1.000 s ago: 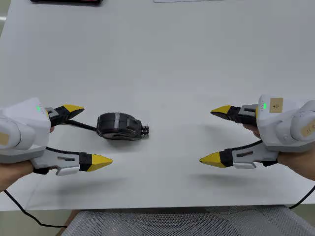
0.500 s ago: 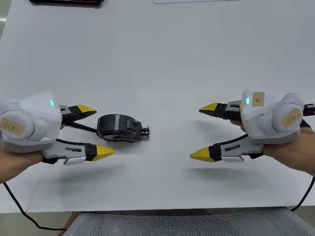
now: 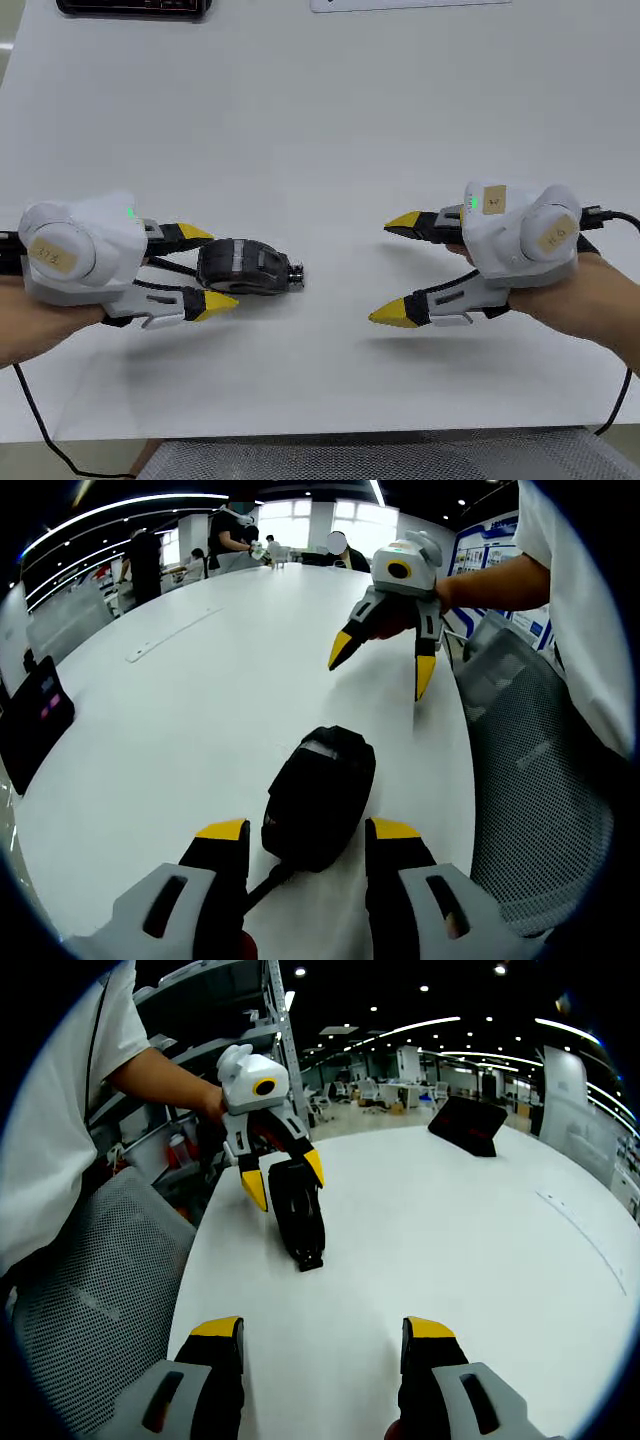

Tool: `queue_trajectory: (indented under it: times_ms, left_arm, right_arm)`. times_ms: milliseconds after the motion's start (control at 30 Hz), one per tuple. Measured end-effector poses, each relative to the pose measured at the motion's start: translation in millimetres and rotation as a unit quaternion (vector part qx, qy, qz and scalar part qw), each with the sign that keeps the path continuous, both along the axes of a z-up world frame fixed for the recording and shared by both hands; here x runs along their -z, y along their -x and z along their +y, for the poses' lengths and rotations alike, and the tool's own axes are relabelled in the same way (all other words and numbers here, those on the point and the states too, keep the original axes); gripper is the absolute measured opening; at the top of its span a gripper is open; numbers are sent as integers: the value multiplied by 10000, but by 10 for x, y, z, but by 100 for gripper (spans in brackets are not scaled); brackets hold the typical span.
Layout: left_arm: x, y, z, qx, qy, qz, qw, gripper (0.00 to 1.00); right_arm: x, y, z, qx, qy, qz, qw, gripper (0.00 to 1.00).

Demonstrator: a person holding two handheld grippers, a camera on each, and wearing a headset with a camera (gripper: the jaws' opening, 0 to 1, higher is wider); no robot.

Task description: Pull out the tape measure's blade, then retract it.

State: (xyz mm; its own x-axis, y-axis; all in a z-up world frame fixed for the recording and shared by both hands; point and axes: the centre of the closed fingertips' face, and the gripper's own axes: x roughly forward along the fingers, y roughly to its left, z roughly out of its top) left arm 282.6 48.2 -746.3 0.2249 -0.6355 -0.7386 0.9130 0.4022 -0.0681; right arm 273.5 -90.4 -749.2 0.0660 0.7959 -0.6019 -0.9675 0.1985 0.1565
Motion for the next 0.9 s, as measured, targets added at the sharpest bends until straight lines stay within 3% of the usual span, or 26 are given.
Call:
queue_trajectory:
  times_ms: [167, 900]
  left_arm:
    - [15, -19, -27, 14, 13, 26, 10000, 35]
    - [54, -14, -46, 216, -139, 11, 9997, 31]
  right_arm:
    - [18, -15, 89, -47, -46, 24, 10000, 61]
    - [127, -15, 211, -210, -71, 64, 9997, 57]
